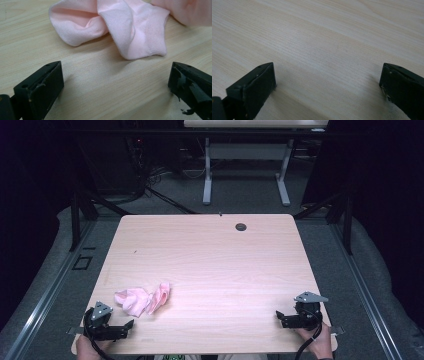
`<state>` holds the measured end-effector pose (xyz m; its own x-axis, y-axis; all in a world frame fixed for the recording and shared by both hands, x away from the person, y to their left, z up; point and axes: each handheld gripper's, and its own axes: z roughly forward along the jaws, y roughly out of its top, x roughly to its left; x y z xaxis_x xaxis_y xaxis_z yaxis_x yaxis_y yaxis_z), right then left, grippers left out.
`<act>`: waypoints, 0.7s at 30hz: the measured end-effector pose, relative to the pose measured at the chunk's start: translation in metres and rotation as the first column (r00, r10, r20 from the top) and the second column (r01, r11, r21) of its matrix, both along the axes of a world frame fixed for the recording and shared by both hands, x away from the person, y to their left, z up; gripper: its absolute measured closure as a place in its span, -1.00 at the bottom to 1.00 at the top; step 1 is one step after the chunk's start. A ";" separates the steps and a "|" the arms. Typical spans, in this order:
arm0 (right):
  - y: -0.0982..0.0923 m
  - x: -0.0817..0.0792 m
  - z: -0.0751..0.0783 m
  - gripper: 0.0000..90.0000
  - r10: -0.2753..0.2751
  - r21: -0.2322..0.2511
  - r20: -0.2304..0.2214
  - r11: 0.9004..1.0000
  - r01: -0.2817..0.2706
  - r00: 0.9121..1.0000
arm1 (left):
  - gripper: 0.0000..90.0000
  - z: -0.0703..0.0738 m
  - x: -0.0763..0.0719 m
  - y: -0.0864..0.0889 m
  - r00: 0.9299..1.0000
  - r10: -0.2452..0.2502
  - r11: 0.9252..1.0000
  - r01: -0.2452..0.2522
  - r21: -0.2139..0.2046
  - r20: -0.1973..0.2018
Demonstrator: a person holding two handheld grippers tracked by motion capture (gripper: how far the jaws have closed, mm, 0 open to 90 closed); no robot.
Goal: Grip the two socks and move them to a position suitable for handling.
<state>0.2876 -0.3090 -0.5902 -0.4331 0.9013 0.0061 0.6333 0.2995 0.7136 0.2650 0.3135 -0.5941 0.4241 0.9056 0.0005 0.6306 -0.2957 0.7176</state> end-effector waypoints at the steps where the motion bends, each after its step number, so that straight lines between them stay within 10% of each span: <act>1: 0.000 0.000 0.000 -1.00 0.000 0.000 0.000 1.000 0.000 1.000 | -1.00 0.000 0.000 0.000 1.000 0.001 1.000 -0.001 0.000 0.000; 16: 0.001 0.002 0.000 -1.00 -0.011 -0.006 -0.004 1.000 0.011 1.000 | -1.00 0.002 -0.003 0.004 0.999 0.039 0.999 -0.039 0.003 -0.023; 21: 0.002 0.003 0.000 -1.00 -0.012 -0.004 -0.005 1.000 0.012 1.000 | -1.00 0.020 -0.005 0.011 0.997 0.026 0.997 -0.031 -0.072 -0.066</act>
<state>0.2902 -0.3072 -0.5899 -0.4218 0.9067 0.0050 0.6407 0.2942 0.7092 0.2601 0.3241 -0.5736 0.3954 0.9138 -0.0925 0.6838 -0.2257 0.6939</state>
